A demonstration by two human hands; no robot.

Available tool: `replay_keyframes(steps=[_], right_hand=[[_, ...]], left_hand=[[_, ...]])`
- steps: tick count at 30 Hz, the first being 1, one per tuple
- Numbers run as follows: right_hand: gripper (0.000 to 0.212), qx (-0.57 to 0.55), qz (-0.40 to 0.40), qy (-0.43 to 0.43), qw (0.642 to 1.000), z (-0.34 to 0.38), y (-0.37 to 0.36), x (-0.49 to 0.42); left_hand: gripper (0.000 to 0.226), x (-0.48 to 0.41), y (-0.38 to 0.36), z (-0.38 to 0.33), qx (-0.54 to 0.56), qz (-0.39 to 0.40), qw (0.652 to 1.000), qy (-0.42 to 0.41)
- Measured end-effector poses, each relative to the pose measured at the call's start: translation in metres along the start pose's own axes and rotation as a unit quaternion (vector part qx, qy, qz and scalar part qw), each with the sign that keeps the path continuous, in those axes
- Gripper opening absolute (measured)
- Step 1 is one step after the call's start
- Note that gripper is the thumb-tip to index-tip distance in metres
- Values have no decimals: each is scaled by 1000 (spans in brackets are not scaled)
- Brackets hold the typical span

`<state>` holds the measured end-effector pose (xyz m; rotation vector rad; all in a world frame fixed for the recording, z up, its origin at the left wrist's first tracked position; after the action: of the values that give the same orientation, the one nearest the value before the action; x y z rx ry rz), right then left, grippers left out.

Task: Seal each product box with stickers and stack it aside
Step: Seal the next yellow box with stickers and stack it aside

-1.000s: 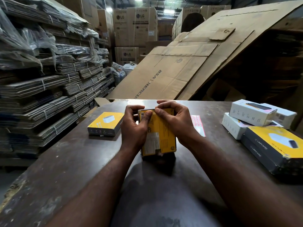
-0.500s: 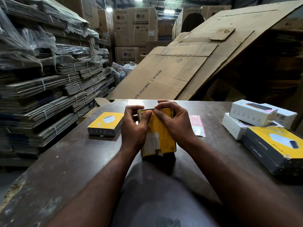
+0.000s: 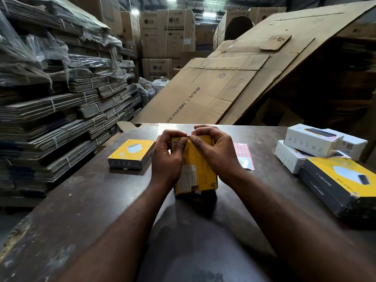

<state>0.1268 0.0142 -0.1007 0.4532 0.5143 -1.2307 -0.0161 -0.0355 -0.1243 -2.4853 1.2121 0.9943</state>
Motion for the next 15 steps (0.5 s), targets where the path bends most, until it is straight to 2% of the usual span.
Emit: replay_keyframes(steps=[5, 10, 15], right_hand=[[15, 13, -1, -10, 1000, 1, -1, -1], [40, -27, 3, -96, 995, 4, 1, -4], [28, -88, -10, -129, 988, 6, -1, -2]], left_hand=[[5, -1, 0, -1, -2, -2, 1000, -6], [5, 0, 0, -2, -6, -2, 1000, -16], [6, 0, 0, -3, -6, 1, 1000, -26]])
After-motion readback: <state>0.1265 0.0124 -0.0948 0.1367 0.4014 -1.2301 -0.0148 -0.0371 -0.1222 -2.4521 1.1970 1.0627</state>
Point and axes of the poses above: each hand's wrist, its own x-axis away from the middle knuckle, its own y-axis out of the back of the hand, z = x × y, the point moved 2 cm from there along -x, towards the middle knuckle, and after that the axes turned 5 degrees about -x, right-handed, at the moved point
